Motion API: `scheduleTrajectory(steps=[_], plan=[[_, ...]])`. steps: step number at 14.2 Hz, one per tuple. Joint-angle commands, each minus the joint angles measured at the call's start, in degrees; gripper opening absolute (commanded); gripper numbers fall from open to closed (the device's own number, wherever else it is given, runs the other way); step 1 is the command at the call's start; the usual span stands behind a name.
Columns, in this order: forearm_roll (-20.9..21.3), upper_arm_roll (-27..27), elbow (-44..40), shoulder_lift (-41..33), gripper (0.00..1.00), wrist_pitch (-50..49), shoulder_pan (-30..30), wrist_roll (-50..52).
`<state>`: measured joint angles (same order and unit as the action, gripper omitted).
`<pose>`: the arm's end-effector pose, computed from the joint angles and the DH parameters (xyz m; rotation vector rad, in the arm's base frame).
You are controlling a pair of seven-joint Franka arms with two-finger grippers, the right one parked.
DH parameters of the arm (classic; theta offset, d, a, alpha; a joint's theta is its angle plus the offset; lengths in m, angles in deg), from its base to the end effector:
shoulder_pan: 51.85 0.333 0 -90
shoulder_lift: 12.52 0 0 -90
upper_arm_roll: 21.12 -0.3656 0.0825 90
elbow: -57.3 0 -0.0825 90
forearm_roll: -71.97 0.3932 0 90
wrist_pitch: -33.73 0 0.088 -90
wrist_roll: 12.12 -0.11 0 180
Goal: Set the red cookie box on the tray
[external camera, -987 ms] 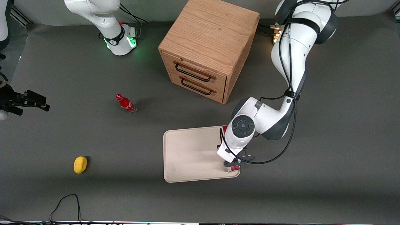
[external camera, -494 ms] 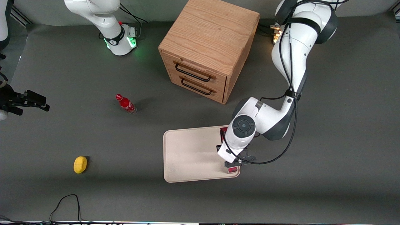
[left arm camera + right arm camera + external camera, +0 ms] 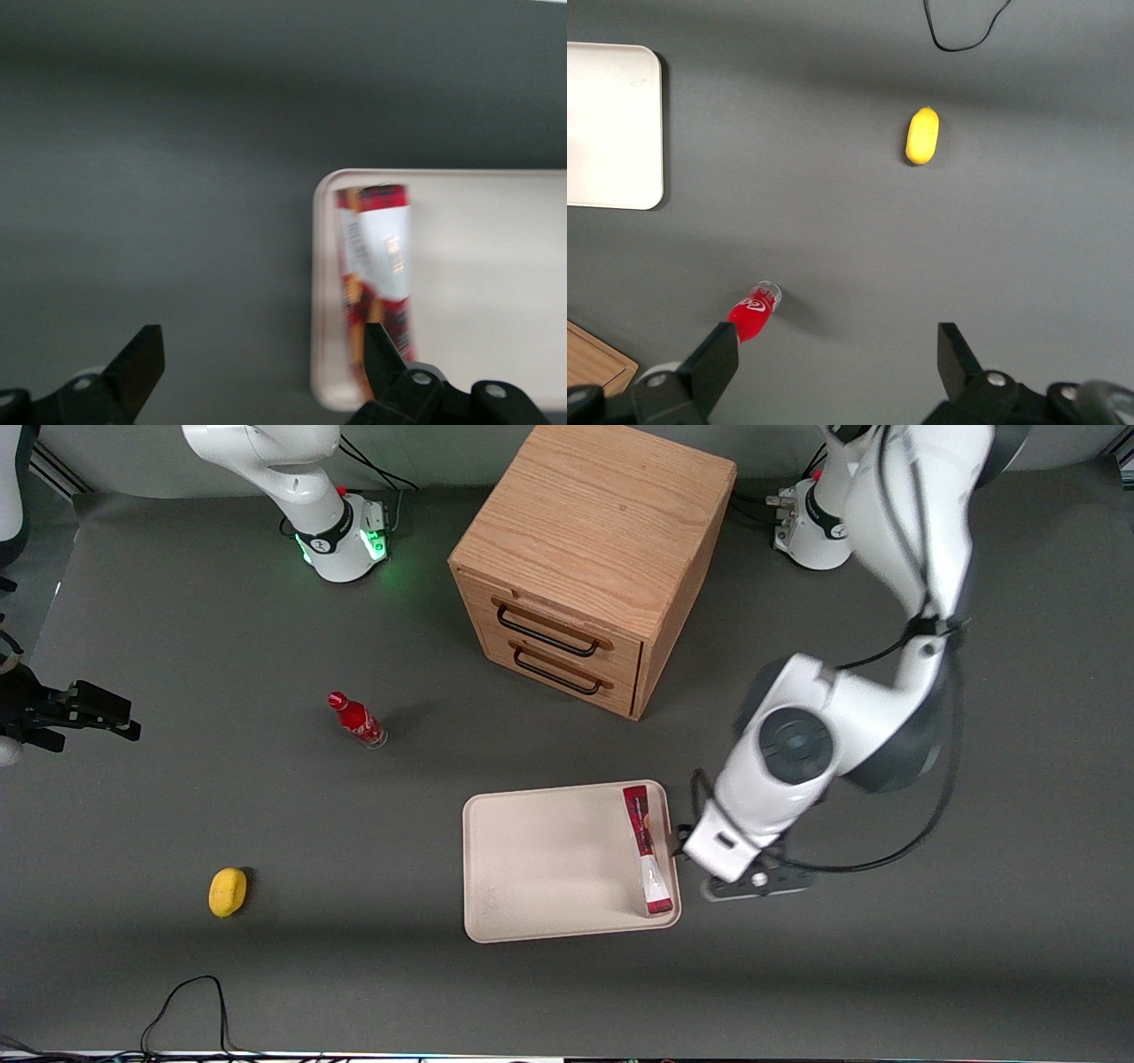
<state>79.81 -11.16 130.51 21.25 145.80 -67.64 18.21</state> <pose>0.7105 -0.2942 0.4579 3.1204 0.1064 0.1593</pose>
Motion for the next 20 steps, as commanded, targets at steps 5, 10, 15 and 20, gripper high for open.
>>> scheduleTrajectory(steps=[5,10,15,20], plan=[[-8.4,-1.2,27.5,-28.5,1.0,-9.7,15.3,-25.1],[-6.9,-13.2,27.0,-34.5,1.0,-19.3,7.6,-24.4],[-3.8,-13.2,21.3,-31.9,1.0,-20.8,10.4,-24.3],[-4.5,-11.5,20.9,-31.8,1.0,-21.2,13.9,-24.2]])
